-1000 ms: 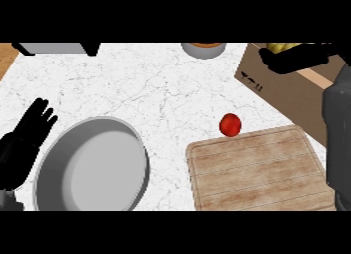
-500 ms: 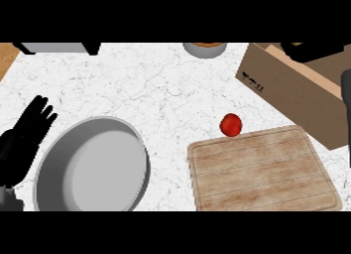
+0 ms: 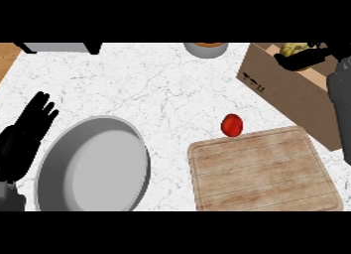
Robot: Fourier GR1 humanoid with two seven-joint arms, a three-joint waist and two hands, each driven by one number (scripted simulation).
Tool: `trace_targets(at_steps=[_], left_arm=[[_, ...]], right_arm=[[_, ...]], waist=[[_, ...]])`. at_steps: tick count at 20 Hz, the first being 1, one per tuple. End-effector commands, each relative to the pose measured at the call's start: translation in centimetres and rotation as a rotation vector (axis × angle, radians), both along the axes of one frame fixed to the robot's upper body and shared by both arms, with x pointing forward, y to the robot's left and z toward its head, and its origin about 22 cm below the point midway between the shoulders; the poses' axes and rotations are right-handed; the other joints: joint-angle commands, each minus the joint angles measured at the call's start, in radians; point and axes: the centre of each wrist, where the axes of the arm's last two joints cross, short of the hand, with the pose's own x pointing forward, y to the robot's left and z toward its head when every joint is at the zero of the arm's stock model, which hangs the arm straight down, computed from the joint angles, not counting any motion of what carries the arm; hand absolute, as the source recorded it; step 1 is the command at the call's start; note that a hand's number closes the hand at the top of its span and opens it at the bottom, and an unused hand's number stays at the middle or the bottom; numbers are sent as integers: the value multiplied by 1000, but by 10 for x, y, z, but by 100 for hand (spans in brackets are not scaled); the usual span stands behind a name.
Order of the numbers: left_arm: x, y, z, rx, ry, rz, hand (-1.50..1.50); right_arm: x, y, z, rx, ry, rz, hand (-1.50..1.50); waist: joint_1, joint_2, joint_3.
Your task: Pick the squash from the cutting board and place it in the cardboard box
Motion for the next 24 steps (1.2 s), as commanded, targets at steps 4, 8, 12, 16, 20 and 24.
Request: trace_targets(at_steps=[4,8,12,16,20,24], left_arm=[[-9,-5,-15,-1,7,-12,0],[1,-5,-13,11,8,5,0],[-6,-6,0,3,0,5,0],[-8,6,4,-1,-5,11,0],[-11,-7,-3,-6,17,15,0],[-21,-1,-7,-6,-2,3,0]], right_arm=[[4,-36,-42,64,209,-119,-150],[2,-28,-61,110,192,-9,-150],[-9,-41,-86,257,38,0,-150],[-1,-46,-54,535,-159,-53,-150],[-8,-66,-48,703,-231,-114,-150],[-28,-118,-43,768,-267,-129,-150]], waist=[[4,4,1],[-8,-1,1],[-3,0,2],[-4,-4,3],[-13,-7,2],[-9,-4,1]])
